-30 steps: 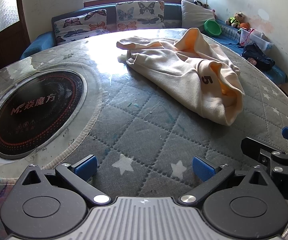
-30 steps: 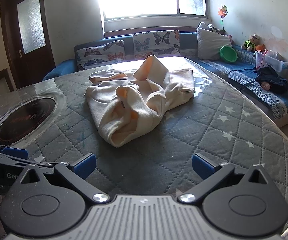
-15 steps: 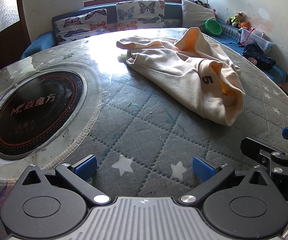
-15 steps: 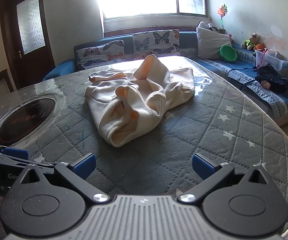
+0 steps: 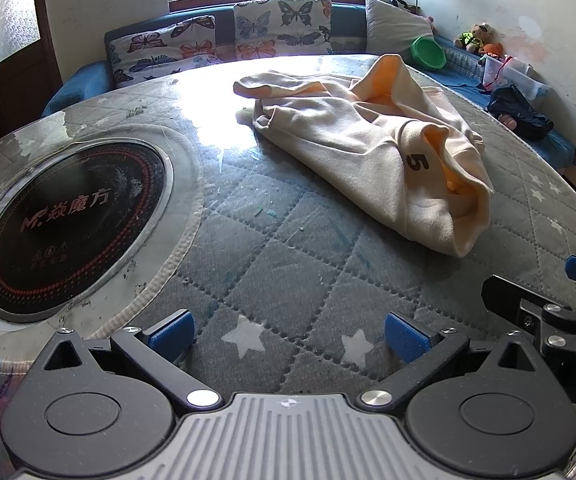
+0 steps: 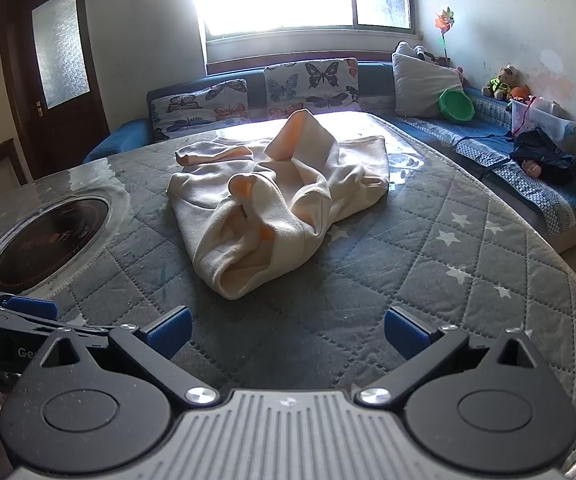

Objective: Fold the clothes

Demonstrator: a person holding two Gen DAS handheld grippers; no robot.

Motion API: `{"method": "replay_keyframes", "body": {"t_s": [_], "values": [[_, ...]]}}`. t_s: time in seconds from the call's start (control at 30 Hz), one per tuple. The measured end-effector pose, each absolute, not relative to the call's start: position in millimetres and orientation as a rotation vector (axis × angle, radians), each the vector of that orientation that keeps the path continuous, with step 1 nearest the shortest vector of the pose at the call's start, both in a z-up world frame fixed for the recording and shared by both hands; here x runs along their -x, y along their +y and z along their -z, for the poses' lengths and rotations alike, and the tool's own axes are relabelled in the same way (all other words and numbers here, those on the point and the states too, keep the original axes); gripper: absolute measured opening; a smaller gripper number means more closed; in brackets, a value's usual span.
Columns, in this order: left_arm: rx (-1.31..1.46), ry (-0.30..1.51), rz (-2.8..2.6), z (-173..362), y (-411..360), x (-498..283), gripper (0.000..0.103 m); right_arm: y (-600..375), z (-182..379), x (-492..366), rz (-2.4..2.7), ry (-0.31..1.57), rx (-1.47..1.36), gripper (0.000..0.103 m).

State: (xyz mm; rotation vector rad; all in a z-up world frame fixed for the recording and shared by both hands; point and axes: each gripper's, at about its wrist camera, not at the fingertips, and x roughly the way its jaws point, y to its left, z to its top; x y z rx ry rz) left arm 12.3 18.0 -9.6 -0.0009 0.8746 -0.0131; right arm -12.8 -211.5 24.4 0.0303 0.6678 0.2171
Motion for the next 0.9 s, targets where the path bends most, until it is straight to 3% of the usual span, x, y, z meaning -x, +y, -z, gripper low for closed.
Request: {"method": "replay_keyframes", "body": {"t_s": [0.9], "values": [[0.0, 0.881, 0.006, 10.2, 16.8, -21.7, 0.103, -212.4, -24.4, 3.7, -0.222, 0.671, -0.05, 0.103]]}}
